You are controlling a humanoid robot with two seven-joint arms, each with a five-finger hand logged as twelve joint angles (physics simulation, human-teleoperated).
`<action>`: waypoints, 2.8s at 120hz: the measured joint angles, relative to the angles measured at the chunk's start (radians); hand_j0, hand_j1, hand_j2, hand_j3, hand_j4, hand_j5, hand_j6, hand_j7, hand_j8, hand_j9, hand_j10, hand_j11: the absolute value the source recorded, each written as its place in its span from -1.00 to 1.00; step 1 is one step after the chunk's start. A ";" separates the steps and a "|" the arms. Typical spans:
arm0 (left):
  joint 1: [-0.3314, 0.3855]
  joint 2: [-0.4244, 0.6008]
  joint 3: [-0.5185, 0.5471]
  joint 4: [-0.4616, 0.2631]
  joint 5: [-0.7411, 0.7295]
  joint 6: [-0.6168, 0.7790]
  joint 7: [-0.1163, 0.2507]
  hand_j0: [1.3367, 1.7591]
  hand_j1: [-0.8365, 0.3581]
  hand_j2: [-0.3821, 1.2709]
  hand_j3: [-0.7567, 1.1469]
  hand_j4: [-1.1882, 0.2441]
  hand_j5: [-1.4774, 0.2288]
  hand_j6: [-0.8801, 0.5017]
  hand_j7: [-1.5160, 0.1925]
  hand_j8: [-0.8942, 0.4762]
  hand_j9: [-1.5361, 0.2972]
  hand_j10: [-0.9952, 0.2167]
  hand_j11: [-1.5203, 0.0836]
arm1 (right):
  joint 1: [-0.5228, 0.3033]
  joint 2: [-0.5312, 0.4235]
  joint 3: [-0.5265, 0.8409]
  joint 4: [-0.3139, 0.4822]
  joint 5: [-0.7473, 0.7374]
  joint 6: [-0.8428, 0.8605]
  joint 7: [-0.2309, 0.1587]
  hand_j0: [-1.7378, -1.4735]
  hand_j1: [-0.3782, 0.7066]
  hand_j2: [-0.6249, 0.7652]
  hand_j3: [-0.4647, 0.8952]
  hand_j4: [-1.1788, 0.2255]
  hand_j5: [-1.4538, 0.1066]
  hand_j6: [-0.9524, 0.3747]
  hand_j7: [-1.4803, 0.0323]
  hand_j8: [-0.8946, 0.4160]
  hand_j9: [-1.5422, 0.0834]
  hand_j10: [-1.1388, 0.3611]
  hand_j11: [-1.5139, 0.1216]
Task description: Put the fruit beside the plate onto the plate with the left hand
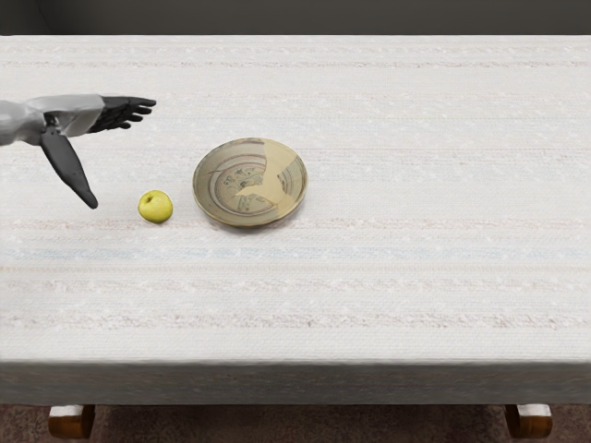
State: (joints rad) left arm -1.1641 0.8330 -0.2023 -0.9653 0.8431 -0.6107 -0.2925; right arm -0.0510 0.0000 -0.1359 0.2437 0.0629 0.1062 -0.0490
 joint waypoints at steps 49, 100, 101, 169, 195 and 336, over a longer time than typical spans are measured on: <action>-0.130 -0.170 0.010 -0.006 -0.058 0.000 0.557 0.52 0.98 -0.54 -0.21 0.65 0.73 0.27 0.77 0.30 0.68 0.64 0.90 | 0.003 0.000 -0.002 0.000 -0.001 0.001 -0.002 -0.40 -0.92 -0.10 -0.32 0.66 0.84 0.42 0.94 0.35 0.88 0.50 0.83; -0.108 -0.315 0.008 -0.058 0.031 0.012 0.897 0.52 0.99 -0.54 -0.20 0.65 0.73 0.27 0.77 0.30 0.68 0.64 0.90 | 0.003 0.000 -0.004 0.000 -0.002 0.001 -0.002 -0.40 -0.92 -0.10 -0.32 0.66 0.84 0.42 0.94 0.35 0.88 0.50 0.83; -0.107 -0.313 0.008 -0.064 0.038 0.018 0.898 0.52 0.98 -0.54 -0.20 0.65 0.73 0.27 0.77 0.30 0.68 0.64 0.90 | 0.003 0.000 -0.004 0.000 -0.002 0.001 -0.002 -0.40 -0.92 -0.10 -0.32 0.66 0.84 0.42 0.94 0.35 0.88 0.50 0.83; -0.051 -0.385 0.195 -0.154 0.240 0.552 0.903 0.52 0.98 -0.54 -0.20 0.65 0.73 0.27 0.77 0.30 0.67 0.64 0.89 | 0.003 0.000 -0.002 0.000 -0.002 0.001 -0.002 -0.40 -0.92 -0.10 -0.32 0.66 0.84 0.42 0.94 0.35 0.88 0.50 0.83; -0.031 -0.387 0.225 -0.175 0.245 0.590 0.903 0.52 0.89 -0.52 -0.20 0.58 0.66 0.20 0.70 0.23 0.61 0.56 0.82 | 0.003 0.000 -0.001 0.000 -0.002 0.001 -0.002 -0.40 -0.92 -0.10 -0.32 0.66 0.84 0.42 0.94 0.35 0.88 0.50 0.83; -0.010 -0.331 0.333 -0.318 0.474 0.719 0.903 0.52 0.34 -0.46 -0.20 0.21 0.24 -0.20 0.29 -0.17 0.22 0.11 0.38 | 0.012 0.000 -0.001 0.002 -0.002 0.001 -0.002 -0.40 -0.92 -0.10 -0.32 0.66 0.84 0.42 0.94 0.35 0.88 0.50 0.83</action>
State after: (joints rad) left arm -1.1741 0.5016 0.1304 -1.2830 1.3169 0.1079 0.6109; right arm -0.0389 0.0000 -0.1365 0.2454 0.0614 0.1075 -0.0506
